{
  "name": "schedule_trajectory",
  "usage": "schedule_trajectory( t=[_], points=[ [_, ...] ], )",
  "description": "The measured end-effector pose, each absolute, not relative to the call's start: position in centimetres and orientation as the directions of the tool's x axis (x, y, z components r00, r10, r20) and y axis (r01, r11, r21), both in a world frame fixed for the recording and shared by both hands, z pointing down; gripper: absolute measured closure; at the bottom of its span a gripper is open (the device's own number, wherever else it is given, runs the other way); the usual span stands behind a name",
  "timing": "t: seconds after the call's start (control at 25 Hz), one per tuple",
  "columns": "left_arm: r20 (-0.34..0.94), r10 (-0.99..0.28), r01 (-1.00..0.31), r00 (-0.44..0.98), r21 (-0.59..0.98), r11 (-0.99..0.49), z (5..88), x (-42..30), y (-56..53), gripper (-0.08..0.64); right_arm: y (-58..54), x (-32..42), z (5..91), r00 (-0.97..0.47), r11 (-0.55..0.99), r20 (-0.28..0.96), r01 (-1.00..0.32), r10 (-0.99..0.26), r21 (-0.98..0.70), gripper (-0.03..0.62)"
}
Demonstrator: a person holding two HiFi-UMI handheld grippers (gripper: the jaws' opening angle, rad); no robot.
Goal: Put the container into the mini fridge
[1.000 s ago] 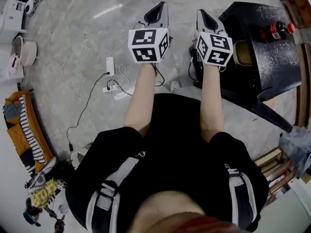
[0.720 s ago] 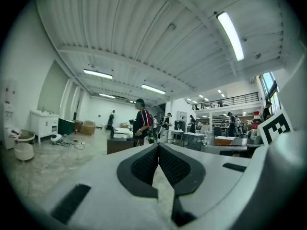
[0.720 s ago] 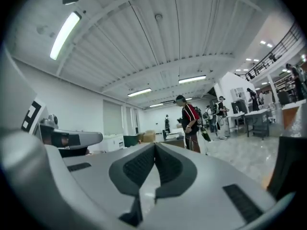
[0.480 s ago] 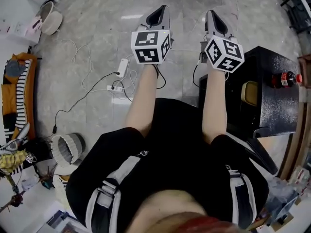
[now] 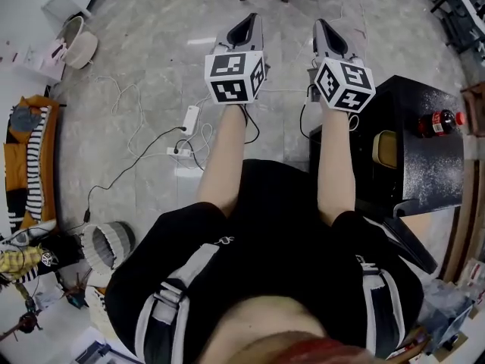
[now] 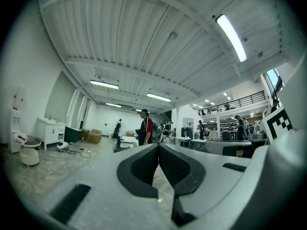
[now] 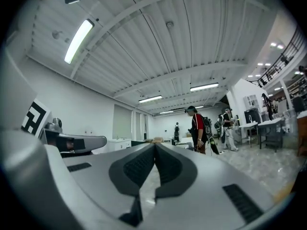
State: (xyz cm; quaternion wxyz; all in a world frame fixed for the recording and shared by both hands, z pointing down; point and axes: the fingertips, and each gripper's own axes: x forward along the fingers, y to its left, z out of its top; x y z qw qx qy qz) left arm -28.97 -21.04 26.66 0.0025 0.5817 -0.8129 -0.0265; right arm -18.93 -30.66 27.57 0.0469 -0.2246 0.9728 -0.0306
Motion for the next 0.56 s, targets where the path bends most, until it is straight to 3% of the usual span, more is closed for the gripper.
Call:
schedule_trajectory(
  t=[0.56],
  points=[
    [-0.023,-0.966,-0.965,-0.259,0.052,0.258,27.2,-27.6,-23.1,0.552,-32.2,-17.2,28.7,-0.878,0.879,-0.053,-0.471,-0.475,-0.074,0.581]
  ],
)
